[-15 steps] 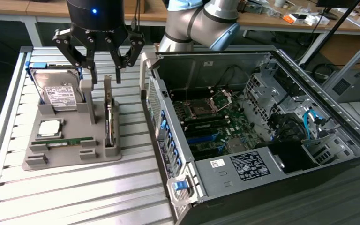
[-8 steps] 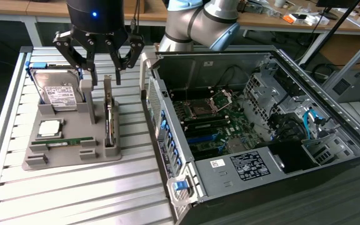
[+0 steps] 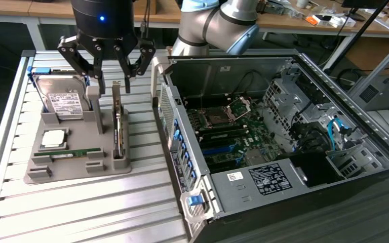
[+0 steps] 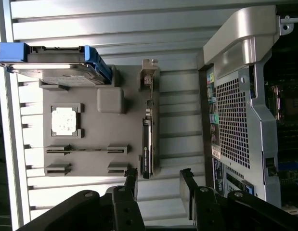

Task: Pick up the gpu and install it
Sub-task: 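Pick up the gpu and move the gpu toward the slot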

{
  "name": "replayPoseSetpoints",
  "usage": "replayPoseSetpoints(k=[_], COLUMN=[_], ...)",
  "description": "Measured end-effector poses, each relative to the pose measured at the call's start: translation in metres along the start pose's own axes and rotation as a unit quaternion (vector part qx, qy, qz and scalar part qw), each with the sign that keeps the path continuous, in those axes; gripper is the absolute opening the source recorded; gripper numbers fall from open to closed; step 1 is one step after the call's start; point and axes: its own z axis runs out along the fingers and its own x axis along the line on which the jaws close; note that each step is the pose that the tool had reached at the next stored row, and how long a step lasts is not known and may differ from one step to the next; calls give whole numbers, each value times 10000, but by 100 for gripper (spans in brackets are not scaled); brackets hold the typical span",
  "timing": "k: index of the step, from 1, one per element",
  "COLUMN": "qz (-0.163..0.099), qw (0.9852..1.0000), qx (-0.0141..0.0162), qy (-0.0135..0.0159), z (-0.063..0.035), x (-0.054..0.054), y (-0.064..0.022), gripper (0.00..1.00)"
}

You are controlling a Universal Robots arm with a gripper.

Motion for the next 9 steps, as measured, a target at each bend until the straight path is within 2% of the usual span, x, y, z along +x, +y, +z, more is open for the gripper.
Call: replayPoseSetpoints(k=[9], qz=[0], qw=[10000], qx=[0], qy=[0], z=[39], x=[8], y=[-2], gripper=[48])
